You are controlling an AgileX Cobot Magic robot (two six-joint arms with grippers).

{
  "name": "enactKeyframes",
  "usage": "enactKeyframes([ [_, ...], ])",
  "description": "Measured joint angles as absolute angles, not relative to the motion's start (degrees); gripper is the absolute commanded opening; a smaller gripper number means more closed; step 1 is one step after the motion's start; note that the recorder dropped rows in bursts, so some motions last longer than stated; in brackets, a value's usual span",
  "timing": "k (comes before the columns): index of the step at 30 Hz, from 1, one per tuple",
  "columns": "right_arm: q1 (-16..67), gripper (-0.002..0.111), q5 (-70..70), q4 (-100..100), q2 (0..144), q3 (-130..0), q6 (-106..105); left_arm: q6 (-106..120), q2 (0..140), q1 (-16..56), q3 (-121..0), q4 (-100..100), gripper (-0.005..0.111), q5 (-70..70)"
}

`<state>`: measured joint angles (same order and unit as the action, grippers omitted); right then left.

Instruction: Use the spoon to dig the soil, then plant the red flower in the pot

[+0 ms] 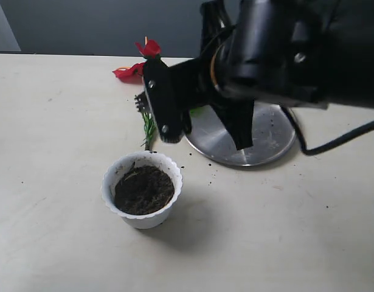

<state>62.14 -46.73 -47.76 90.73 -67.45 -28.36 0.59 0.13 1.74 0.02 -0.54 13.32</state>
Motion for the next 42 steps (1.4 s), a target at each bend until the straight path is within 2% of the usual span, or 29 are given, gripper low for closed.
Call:
enactKeyframes([
  [17, 73.9, 0.0, -58.6, -62.3, 104.2, -67.5, -30.4, 0.6, 0.1, 1.7, 0.0, -1.3, 0.0, 13.3],
  [31, 77.5, 0.0, -58.1, -65.3, 112.5, -67.5, -33.2, 0.6, 0.1, 1.7, 0.0, -1.4, 0.0, 13.3],
  [42, 76.6, 0.0, -58.5, -70.8, 113.7, -67.5, -33.2, 0.6, 0.1, 1.7, 0.0, -1.4, 0.0, 13.3],
])
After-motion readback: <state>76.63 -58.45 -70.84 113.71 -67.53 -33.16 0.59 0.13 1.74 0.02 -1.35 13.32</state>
